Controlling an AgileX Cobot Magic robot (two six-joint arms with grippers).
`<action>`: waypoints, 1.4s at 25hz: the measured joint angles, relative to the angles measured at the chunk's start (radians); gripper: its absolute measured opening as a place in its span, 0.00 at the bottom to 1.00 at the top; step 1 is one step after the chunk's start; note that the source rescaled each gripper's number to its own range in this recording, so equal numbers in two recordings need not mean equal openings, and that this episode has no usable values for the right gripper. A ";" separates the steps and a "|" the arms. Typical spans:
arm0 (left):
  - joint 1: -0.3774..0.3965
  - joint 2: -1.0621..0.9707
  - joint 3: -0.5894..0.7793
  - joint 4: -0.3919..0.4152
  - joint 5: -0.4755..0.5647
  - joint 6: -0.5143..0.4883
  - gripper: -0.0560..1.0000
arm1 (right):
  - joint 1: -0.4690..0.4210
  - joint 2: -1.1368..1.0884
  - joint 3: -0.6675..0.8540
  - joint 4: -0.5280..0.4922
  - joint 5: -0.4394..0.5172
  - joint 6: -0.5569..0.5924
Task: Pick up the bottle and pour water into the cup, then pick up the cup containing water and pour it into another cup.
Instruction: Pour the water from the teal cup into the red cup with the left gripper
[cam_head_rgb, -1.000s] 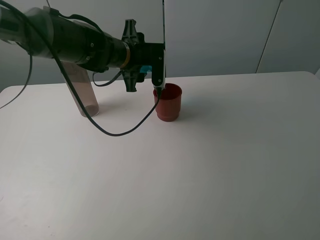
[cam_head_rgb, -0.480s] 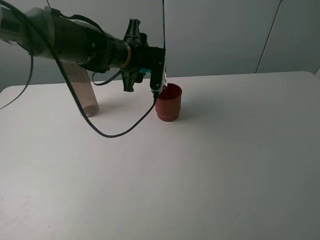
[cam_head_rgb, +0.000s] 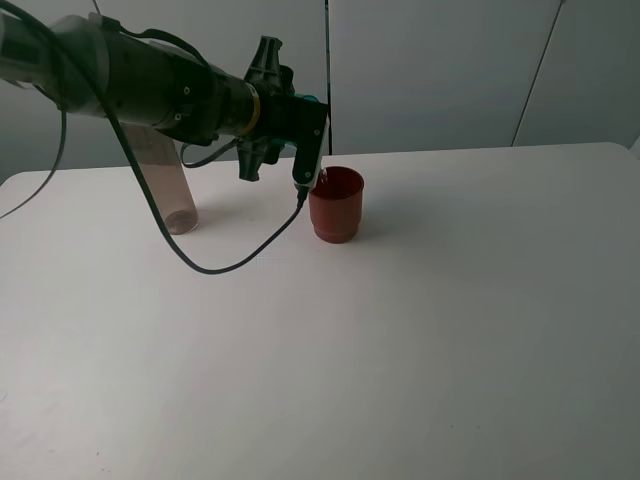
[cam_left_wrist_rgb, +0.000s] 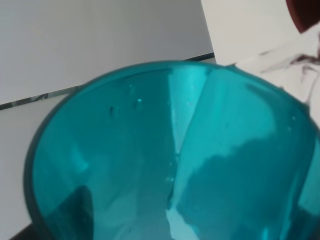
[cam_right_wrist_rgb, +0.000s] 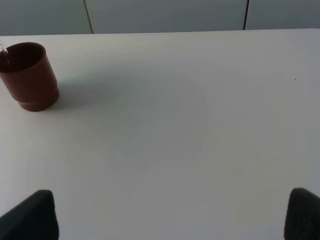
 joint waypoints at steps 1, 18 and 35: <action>0.000 0.000 0.000 0.000 0.000 0.000 0.24 | 0.000 0.000 0.000 0.000 0.000 0.000; -0.021 0.000 0.000 0.000 0.018 0.067 0.24 | 0.000 0.000 0.000 0.000 0.000 0.000; -0.048 0.000 0.000 0.002 0.066 0.150 0.24 | 0.000 0.000 0.000 0.000 0.000 0.000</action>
